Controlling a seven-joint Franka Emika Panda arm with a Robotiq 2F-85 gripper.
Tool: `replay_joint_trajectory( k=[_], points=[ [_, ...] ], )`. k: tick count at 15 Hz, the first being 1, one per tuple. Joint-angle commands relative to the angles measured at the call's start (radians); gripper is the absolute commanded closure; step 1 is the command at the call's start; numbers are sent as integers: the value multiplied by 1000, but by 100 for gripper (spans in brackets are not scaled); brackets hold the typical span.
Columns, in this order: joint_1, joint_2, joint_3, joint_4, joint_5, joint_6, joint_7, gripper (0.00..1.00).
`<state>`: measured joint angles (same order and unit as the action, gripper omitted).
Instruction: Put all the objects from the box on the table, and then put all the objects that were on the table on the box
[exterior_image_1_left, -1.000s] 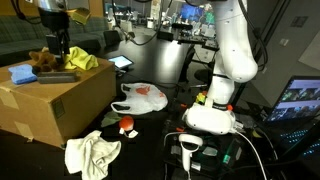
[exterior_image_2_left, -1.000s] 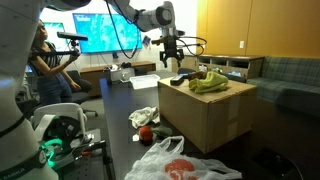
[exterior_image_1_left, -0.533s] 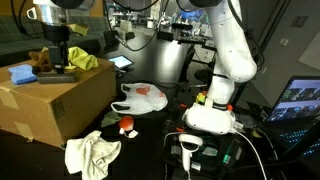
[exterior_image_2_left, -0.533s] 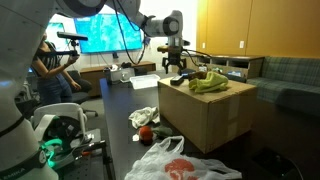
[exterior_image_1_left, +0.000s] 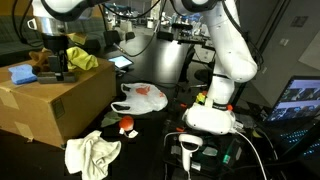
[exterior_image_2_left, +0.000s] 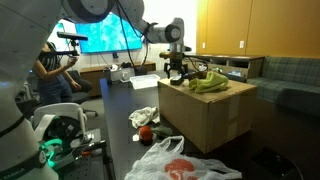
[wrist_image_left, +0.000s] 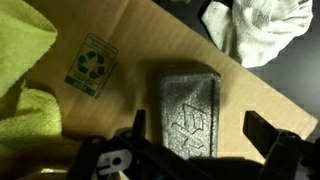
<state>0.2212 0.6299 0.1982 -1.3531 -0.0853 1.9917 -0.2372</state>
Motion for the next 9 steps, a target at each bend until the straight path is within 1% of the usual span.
replay_joint_trajectory(
  k=[1,5,7,9],
  points=[
    [34,41,-28,56,-41,6,23,0],
    [54,60,-43,71,-77,-3,30,0],
    [61,61,-47,74,-94,-7,32,25],
    [63,58,-46,80,-98,-15,25,41]
  ],
)
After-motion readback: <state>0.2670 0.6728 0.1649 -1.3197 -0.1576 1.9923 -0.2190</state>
